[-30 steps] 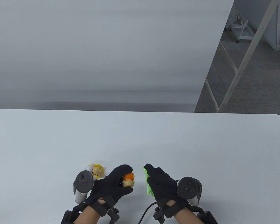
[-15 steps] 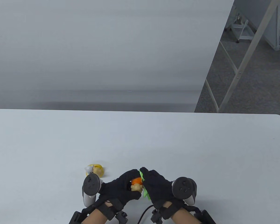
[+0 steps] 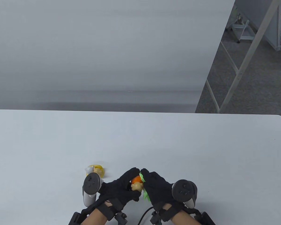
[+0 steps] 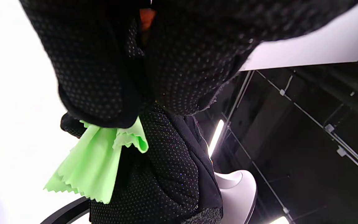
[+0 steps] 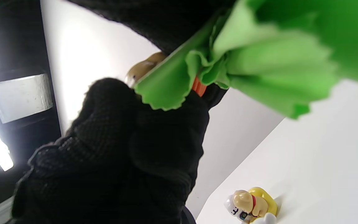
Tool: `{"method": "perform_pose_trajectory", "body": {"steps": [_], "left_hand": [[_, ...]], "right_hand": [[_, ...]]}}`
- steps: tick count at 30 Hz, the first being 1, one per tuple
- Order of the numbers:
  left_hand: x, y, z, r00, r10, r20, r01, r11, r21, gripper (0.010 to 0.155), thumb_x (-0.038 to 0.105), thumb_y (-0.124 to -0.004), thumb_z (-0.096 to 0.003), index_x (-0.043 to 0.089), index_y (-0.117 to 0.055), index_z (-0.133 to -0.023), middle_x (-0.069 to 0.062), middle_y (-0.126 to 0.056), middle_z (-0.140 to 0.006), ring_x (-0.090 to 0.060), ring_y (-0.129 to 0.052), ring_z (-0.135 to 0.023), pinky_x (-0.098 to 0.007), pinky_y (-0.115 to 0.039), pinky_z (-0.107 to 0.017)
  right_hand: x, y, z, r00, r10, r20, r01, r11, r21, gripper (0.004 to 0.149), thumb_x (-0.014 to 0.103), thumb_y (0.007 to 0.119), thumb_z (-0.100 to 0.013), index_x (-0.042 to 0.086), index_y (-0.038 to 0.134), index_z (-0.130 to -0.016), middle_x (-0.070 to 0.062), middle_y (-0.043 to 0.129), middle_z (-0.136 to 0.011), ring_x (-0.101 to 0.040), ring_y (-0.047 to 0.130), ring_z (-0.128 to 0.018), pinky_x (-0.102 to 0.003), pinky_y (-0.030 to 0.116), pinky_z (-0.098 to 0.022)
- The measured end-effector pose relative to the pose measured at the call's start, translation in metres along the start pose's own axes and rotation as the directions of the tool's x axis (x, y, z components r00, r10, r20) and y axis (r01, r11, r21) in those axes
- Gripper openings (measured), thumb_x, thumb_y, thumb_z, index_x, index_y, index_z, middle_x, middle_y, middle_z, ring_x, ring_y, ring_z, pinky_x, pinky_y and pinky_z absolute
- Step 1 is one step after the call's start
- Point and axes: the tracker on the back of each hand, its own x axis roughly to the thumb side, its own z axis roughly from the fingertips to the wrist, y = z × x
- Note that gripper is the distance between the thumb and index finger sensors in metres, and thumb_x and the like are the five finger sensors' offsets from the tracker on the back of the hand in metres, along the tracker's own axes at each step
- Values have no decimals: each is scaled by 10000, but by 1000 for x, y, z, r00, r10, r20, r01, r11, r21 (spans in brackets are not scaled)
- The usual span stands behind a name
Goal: Dust the small ornaments
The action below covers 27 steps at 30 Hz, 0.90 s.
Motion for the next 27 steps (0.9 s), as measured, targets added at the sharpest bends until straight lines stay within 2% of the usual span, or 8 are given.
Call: {"method": "perform_pose_trajectory", "body": {"steps": [3,11,13,15,17,20,23,27], "left_hand": [[1,2,-1,999,-46,14,46,999,-12,868,237,-1023,-366,-62,-600,-1062,-401,-705,-1013,-279,-1154,-566,-359,-1098,-346],[-9,16,-1,987,-130,-93,141,982,126,839,282,-964,-395,-101,-613,-1053,-427,-701,-998,-327,-1126,-577,-407,-1069,-360],[-6,19,-5,978,-194,-79,199,978,66,828,273,-960,-402,-89,-618,-1064,-430,-676,-1016,-388,-1085,-614,-459,-1033,-390],[-2,18,-8,977,-210,-43,202,969,-143,818,281,-936,-438,-46,-578,-1096,-410,-606,-1060,-443,-1013,-710,-493,-982,-475],[-3,12,-7,990,-144,2,142,971,-194,814,301,-903,-471,-10,-525,-1122,-407,-568,-1076,-474,-981,-752,-503,-959,-515],[-6,8,-5,995,-79,55,82,994,-69,933,366,-912,-468,-66,-405,-1121,-385,-575,-1061,-489,-998,-751,-476,-974,-513],[-9,5,2,999,19,29,-23,989,147,921,414,-986,-430,-59,-513,-1063,-347,-689,-1012,-407,-1098,-634,-405,-1046,-407],[-7,2,0,997,67,43,-71,993,91,798,285,-993,-433,36,-614,-1090,-393,-591,-1067,-481,-1012,-721,-497,-997,-476]], "right_hand": [[-2,-1,0,998,-68,-17,68,997,24,470,102,785,-540,-61,690,-970,-449,822,-758,-505,926,-517,-744,784,-447],[20,12,5,988,64,137,-79,991,110,464,100,798,-534,-40,698,-965,-451,825,-756,-506,930,-514,-748,787,-448],[27,15,6,981,116,157,-133,986,104,461,102,799,-534,-42,717,-964,-444,830,-759,-505,931,-517,-746,786,-453],[23,9,5,985,122,125,-127,992,28,462,100,793,-537,-53,713,-966,-448,827,-756,-507,927,-513,-746,782,-451],[16,7,2,990,117,73,-119,993,27,462,97,792,-538,-57,711,-966,-453,822,-754,-512,921,-511,-748,778,-447],[13,11,5,992,110,66,-112,993,28,475,101,782,-541,-65,675,-973,-452,819,-757,-503,926,-512,-742,786,-443],[15,8,6,998,31,57,-32,999,4,483,102,780,-543,-78,658,-974,-450,818,-760,-503,925,-516,-741,785,-446],[13,3,6,998,29,61,-29,1000,-2,482,103,782,-544,-69,656,-976,-449,816,-763,-505,923,-518,-742,782,-450]]}}
